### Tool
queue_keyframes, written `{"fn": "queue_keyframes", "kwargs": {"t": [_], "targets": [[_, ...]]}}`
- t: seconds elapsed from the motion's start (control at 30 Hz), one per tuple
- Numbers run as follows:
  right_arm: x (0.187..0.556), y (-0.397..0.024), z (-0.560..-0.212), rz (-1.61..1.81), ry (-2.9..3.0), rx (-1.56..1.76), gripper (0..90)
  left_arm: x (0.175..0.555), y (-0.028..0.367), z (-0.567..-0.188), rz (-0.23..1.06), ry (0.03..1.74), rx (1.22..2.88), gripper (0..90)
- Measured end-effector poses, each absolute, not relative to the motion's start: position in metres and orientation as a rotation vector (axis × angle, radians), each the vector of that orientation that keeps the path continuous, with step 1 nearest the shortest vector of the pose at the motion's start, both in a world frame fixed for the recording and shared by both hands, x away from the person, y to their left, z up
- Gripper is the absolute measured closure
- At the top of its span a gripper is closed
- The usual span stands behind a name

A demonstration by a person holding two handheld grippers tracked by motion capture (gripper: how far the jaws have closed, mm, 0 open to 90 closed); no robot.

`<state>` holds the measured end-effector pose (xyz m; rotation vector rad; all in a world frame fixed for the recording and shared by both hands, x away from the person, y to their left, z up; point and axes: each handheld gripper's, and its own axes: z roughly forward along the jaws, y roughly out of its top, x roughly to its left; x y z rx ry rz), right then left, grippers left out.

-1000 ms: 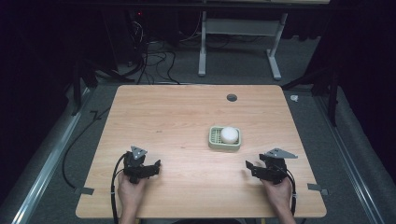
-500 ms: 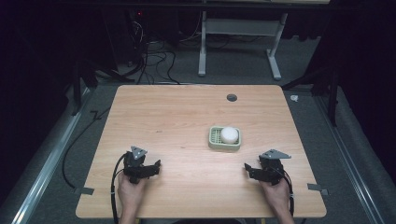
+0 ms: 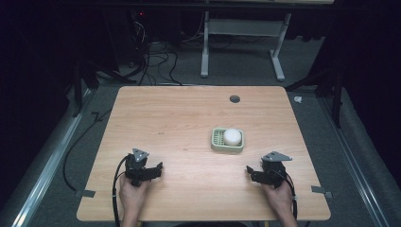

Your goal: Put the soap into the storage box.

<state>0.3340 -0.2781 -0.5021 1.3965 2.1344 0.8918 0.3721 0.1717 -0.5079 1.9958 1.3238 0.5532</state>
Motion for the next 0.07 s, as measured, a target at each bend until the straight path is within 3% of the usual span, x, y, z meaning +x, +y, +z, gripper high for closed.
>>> {"fn": "queue_keyframes", "kwargs": {"t": [0.07], "targets": [[0.3340, -0.2781, -0.5021, 0.892, 2.135, 1.396, 26.4, 0.3721, 0.1718, -0.5078, 0.552, 1.324, 1.997, 16.0]]}}
